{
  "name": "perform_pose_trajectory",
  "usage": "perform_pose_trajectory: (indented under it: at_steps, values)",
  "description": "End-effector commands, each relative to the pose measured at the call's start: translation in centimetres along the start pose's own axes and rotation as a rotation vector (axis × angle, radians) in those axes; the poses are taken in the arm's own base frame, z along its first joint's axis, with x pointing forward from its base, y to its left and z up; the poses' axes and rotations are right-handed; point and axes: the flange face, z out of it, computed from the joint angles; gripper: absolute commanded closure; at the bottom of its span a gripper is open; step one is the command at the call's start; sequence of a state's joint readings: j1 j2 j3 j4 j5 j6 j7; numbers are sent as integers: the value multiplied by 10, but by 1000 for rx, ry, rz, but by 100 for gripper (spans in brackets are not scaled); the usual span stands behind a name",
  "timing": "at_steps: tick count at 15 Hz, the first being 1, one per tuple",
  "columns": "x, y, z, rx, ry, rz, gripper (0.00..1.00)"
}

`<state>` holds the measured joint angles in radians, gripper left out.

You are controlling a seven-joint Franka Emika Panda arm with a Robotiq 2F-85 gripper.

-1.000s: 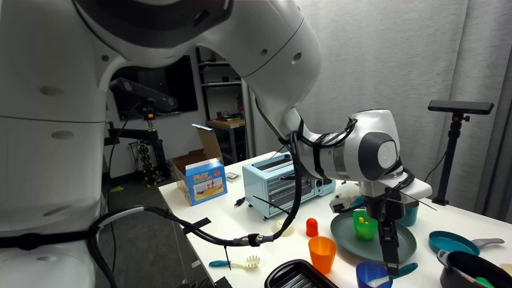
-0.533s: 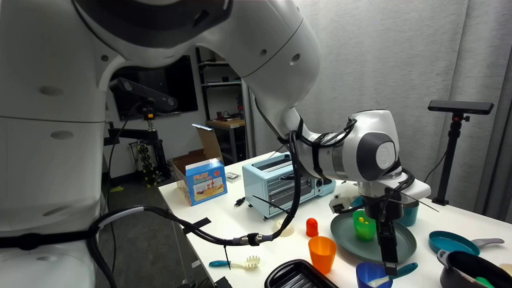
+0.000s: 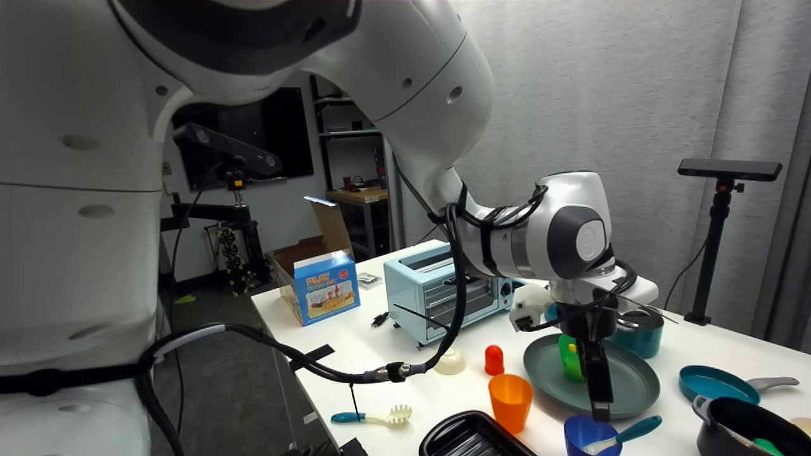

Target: Put the dishing spoon in the blue cup

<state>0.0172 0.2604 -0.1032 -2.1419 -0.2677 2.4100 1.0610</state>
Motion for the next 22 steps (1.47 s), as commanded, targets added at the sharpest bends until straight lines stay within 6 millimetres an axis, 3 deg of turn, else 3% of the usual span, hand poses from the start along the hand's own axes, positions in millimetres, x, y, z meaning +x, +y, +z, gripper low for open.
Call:
perform_pose_trajectory:
  at_steps: [1,9,22]
  values:
    - [-20,0,-10,-7,-22,-55,0]
    - [-59,-6,-16,-10,-16,-142,0]
    - [-97,-4,-31,-14,30,-231,0]
